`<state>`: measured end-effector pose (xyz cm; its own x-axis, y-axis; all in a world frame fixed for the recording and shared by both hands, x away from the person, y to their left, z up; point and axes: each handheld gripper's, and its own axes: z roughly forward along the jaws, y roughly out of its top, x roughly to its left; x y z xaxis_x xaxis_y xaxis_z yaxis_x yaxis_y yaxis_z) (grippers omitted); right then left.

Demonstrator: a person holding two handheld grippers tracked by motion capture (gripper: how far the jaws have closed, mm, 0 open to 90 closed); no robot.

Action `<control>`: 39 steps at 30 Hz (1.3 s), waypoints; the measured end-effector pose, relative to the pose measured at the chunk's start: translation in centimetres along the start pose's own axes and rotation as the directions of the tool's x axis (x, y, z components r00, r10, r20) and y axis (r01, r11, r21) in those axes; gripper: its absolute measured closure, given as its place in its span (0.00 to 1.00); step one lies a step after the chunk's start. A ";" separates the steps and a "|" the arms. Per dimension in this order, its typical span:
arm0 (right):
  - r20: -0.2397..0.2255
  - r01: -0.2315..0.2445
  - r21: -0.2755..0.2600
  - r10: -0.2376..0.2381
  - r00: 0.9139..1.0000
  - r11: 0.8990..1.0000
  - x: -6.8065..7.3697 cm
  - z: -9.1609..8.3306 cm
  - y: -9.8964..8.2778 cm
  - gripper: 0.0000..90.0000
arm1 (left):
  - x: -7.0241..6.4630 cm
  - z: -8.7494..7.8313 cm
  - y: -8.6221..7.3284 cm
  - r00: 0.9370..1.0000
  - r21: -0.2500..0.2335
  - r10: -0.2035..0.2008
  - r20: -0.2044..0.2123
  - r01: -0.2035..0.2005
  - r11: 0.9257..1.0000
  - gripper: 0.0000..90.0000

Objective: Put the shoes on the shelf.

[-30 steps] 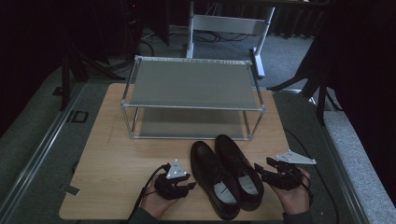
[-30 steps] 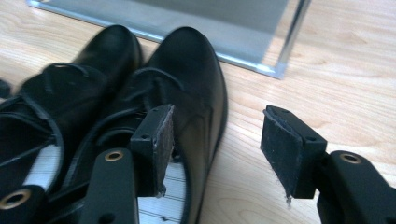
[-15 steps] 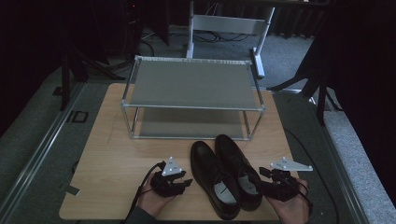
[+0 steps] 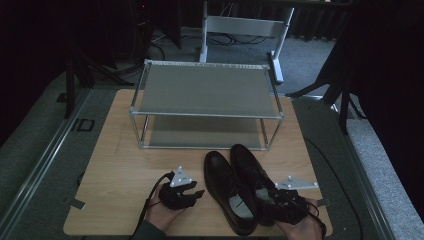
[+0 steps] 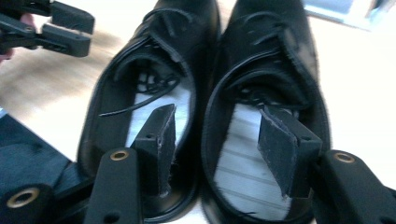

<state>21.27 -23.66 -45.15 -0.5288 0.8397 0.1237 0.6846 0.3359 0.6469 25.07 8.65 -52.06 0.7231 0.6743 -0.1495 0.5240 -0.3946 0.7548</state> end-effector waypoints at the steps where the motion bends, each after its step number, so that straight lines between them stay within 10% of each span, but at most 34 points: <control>1: 0.000 0.000 0.000 0.000 1.000 1.000 0.0 0.0 0.0 0.51 | 0.0 0.0 0.0 1.000 0.000 0.000 0.000 0.000 1.000 0.64; 17: 0.034 -0.060 0.173 0.055 0.998 0.983 1.0 2.4 -0.1 0.45 | -0.4 1.0 -0.1 1.000 0.015 -0.002 0.022 0.002 1.000 0.64; 27: 0.069 -0.079 0.252 0.063 0.996 0.965 1.6 3.6 0.1 0.70 | -1.7 3.7 0.3 0.996 0.065 0.029 0.085 -0.035 0.997 0.63; 39: 0.070 -0.063 0.224 0.048 0.996 0.973 1.3 3.4 -0.2 0.88 | -2.0 4.1 0.8 0.996 0.048 0.022 0.090 -0.026 0.999 0.62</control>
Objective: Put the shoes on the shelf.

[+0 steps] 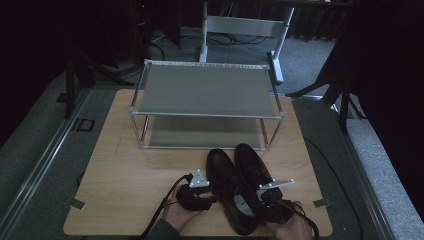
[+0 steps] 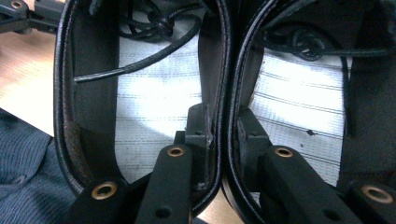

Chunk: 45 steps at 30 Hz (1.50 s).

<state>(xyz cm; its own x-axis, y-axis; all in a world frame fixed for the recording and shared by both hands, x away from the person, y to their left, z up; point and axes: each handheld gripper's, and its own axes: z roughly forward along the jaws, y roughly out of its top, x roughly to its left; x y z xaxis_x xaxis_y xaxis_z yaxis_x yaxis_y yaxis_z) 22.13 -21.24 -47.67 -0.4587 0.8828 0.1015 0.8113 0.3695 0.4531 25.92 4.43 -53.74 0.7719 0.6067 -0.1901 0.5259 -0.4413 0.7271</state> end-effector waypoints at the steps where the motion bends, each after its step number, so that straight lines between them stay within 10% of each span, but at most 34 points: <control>1: 0.002 0.004 -0.006 -0.004 1.000 1.000 0.1 0.0 -0.1 0.88 | 0.0 0.0 0.0 1.000 0.001 0.000 -0.002 0.000 1.000 0.63; 9: 0.041 0.065 -0.137 -0.060 0.997 0.988 0.6 -0.1 -1.0 0.89 | -0.1 0.1 0.2 1.000 0.019 0.005 -0.011 -0.005 1.000 0.63; 29: 0.071 0.076 -0.242 -0.060 0.996 0.967 1.1 -0.8 0.2 0.90 | 1.3 -0.8 2.0 0.998 -0.060 -0.037 -0.050 0.034 0.998 0.65; 45: 0.046 -0.034 -0.355 0.054 0.997 0.934 -0.7 0.0 4.3 0.90 | 4.0 -1.5 5.3 0.989 -0.123 -0.057 -0.134 0.040 0.992 0.60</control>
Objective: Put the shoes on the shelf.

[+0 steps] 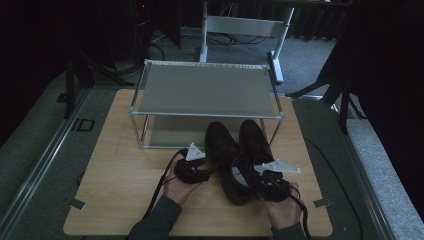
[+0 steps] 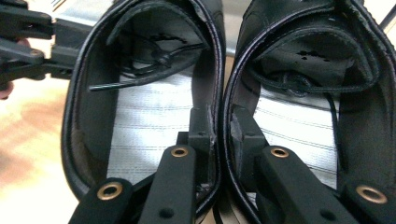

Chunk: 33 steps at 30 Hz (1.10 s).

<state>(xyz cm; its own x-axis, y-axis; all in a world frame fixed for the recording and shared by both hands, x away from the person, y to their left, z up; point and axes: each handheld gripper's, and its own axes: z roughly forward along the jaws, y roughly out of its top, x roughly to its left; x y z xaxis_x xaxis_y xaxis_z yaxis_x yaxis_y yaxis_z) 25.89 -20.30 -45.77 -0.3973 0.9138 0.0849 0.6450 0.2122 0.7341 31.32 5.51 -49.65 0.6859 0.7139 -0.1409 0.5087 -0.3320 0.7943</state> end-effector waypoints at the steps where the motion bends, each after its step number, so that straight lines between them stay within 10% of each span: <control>1: -0.002 -0.009 -0.005 0.009 1.000 1.000 -0.2 0.2 0.2 0.90 | 0.1 -0.1 0.0 1.000 -0.003 -0.004 -0.004 0.004 1.000 0.60; 16: 0.032 -0.029 -0.021 0.029 0.999 0.999 -0.7 2.5 2.0 0.90 | 1.0 -1.7 -0.1 0.998 -0.050 -0.048 -0.029 0.046 0.998 0.59; 25: 0.048 -0.018 -0.030 0.019 0.999 0.999 -0.5 3.3 2.8 0.90 | 2.3 -0.8 -0.2 0.983 -0.096 -0.118 -0.139 0.106 0.990 0.56; 33: 0.058 -0.010 -0.030 0.011 0.998 1.000 -0.4 4.1 3.4 0.90 | 3.0 0.5 -0.2 0.971 -0.099 -0.148 -0.188 0.131 0.986 0.82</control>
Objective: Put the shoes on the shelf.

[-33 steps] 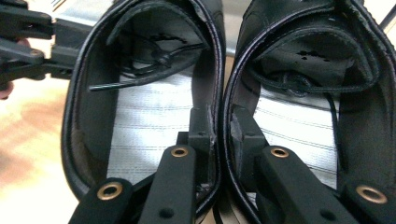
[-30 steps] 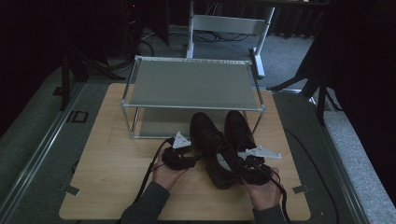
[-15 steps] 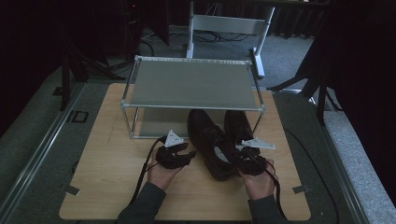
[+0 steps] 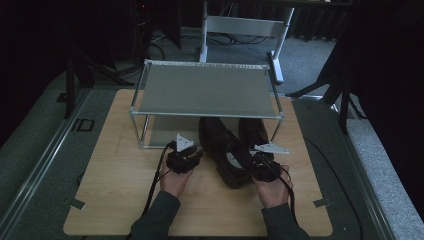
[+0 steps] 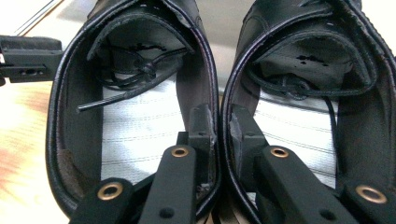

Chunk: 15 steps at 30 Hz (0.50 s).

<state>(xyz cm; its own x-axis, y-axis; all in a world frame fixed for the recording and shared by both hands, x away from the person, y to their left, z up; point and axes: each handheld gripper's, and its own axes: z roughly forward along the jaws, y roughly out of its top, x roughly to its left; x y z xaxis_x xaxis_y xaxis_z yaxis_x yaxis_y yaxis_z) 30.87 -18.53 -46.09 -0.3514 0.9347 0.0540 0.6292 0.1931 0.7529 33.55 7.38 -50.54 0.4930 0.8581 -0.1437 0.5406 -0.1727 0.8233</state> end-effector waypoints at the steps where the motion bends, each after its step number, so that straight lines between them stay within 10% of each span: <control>1: 0.003 0.001 -0.001 -0.001 1.000 1.000 0.0 0.2 0.1 0.90 | -0.1 0.1 0.0 1.000 -0.003 0.000 0.001 0.001 1.000 0.85; 15: -0.029 0.059 -0.005 -0.059 0.998 0.998 1.4 1.8 1.0 0.90 | 0.1 2.1 1.0 0.999 -0.009 0.006 -0.031 -0.007 1.000 0.99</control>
<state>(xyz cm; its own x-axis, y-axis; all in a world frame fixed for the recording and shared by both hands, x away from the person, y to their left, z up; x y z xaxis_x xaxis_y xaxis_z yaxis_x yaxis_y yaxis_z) 32.25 -16.45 -46.41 -0.4076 0.9127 0.0283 0.6043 0.2463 0.7577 35.59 6.29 -50.93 0.4748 0.8717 -0.1213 0.5315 -0.1741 0.8290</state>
